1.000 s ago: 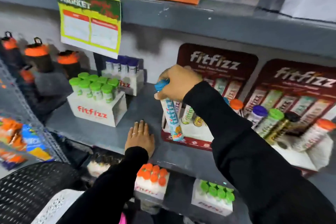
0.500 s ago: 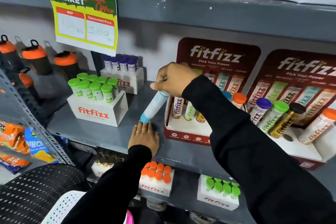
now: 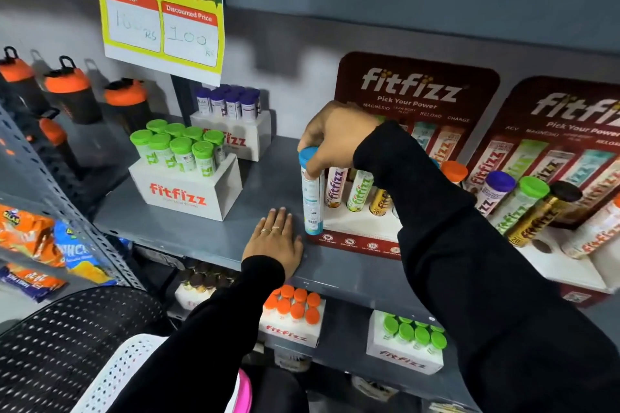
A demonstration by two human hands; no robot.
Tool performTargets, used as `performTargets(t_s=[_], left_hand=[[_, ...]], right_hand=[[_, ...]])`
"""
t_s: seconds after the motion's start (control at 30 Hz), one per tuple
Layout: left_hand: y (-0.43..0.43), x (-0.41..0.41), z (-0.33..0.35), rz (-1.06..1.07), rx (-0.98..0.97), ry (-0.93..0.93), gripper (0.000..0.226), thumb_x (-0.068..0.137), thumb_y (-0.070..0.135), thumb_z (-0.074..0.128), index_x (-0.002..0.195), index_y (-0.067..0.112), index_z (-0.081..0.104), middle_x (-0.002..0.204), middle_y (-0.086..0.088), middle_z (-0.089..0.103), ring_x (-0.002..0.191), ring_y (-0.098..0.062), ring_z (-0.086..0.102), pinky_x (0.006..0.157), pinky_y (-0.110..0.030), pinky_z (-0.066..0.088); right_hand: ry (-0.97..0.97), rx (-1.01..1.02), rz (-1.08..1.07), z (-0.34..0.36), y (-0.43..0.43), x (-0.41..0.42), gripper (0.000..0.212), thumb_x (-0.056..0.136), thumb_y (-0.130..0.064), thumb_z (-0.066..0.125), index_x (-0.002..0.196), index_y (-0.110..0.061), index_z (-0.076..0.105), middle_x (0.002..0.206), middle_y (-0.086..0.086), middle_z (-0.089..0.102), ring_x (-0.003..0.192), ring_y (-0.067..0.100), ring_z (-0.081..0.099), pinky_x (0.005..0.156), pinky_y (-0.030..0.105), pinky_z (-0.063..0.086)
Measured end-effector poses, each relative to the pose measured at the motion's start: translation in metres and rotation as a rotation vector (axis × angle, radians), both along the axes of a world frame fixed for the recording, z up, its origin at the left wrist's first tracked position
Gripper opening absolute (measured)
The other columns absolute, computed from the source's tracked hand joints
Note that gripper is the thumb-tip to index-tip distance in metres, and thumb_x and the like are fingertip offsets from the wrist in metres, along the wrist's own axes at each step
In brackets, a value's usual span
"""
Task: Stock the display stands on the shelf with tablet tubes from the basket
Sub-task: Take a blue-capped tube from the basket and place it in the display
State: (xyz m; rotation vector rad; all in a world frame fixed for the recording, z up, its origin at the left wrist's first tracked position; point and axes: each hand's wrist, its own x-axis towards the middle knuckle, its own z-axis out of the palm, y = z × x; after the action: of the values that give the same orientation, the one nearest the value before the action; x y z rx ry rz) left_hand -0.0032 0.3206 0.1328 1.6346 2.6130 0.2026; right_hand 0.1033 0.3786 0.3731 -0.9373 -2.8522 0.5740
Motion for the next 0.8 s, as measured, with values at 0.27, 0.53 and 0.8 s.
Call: performTargets(t_s=[0.27,0.53,0.8], left_hand=[[0.001,0.002,-0.001,0.001,0.023,-0.013,0.057,0.099,0.035,0.023,0.149,0.012,0.009,0.158,-0.005,0.01,0.144,-0.02,0.004,0.119,-0.034,0.003],[-0.001,0.005,0.001,0.021,0.035,-0.002,0.057,0.099,0.035,0.023,0.149,0.011,0.009,0.157,-0.005,0.011,0.144,-0.02,0.004,0.119,-0.033,0.003],[0.0,0.003,-0.001,0.013,0.0,0.023,0.058,0.099,0.041,0.017,0.149,0.013,0.009,0.158,-0.004,0.007,0.145,-0.019,0.002,0.118,-0.032,0.002]], right_hand=[[0.034,-0.113,0.036,-0.002,0.007,0.009,0.033,0.08,0.004,0.067,0.11,-0.012,0.068,0.112,0.011,0.069,0.057,0.014,0.059,0.046,0.016,0.053],[0.039,0.081,0.107,-0.004,0.005,0.011,0.012,0.087,-0.024,0.064,0.096,-0.017,0.067,0.103,0.002,0.069,0.091,0.014,0.06,0.08,0.021,0.051],[0.003,0.117,0.116,0.003,0.005,0.025,0.032,0.086,-0.018,0.064,0.118,-0.017,0.065,0.125,0.0,0.065,0.114,0.015,0.056,0.09,0.019,0.044]])
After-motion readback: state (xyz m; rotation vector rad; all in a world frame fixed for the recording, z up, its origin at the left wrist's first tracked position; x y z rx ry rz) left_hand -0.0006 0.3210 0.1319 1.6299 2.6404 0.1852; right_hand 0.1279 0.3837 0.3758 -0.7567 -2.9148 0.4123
